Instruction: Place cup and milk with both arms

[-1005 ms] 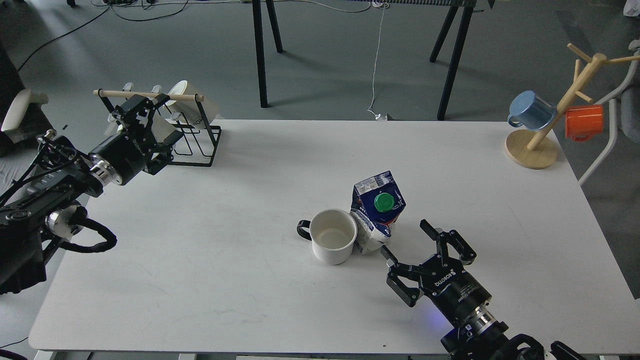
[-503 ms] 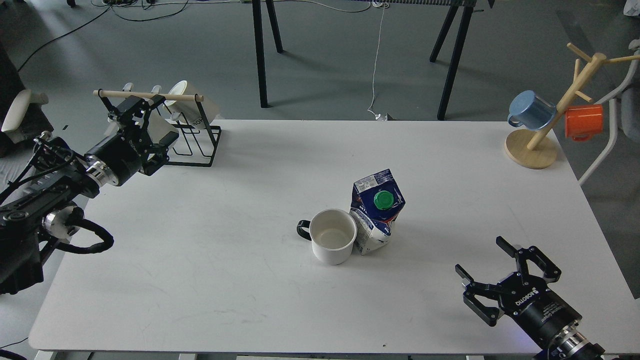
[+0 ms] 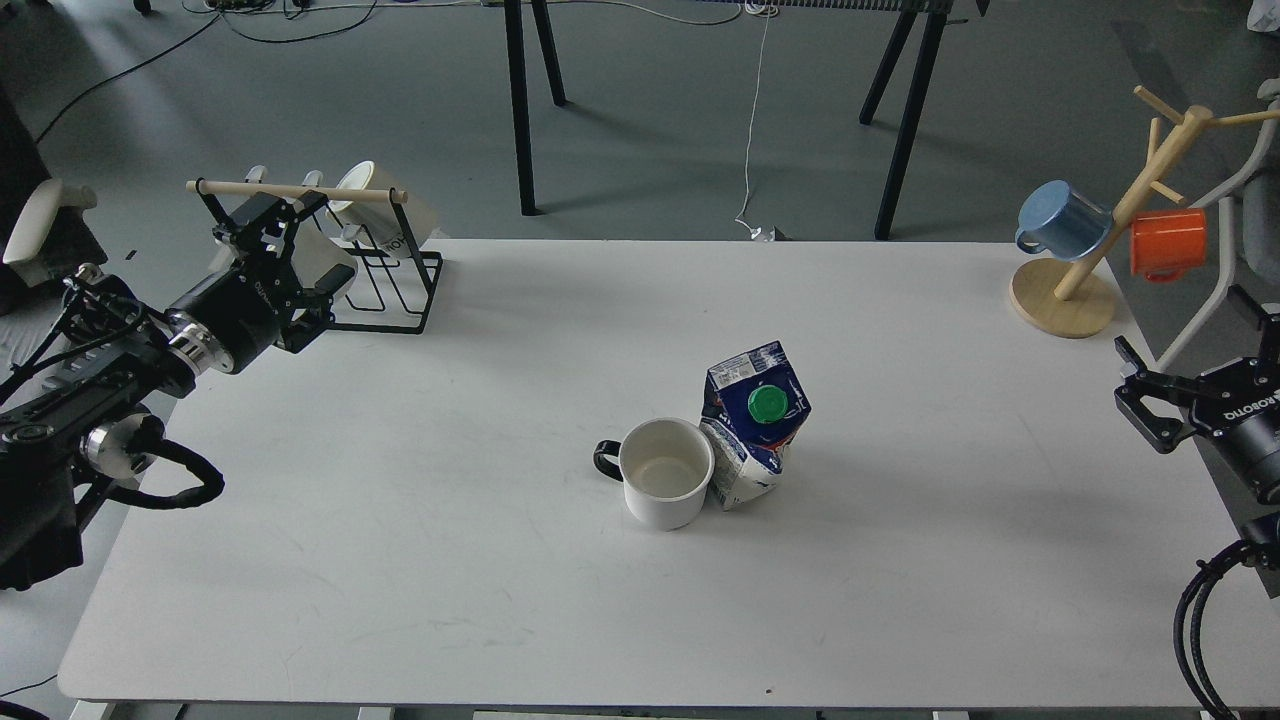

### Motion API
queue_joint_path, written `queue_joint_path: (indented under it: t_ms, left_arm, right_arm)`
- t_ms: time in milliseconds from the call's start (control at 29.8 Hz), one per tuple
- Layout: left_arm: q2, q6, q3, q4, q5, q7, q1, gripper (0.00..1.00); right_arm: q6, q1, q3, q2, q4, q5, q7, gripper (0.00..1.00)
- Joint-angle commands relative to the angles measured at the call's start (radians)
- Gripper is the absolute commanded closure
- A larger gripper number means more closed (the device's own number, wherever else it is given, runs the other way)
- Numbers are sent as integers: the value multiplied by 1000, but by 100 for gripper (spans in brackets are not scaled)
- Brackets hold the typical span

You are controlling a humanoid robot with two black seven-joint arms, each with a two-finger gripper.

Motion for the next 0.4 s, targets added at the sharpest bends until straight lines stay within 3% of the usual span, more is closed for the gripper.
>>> queue_joint_path:
  t_ms: [0, 369]
  left_arm:
    - [4, 0, -1, 0, 0, 0, -1, 6]
    - [25, 0, -12, 0, -9, 0, -9, 6]
  right_arm:
    - [0, 90, -41, 10, -88, 0, 1, 3]
    - [0, 141, -58, 53, -142, -3, 9, 3]
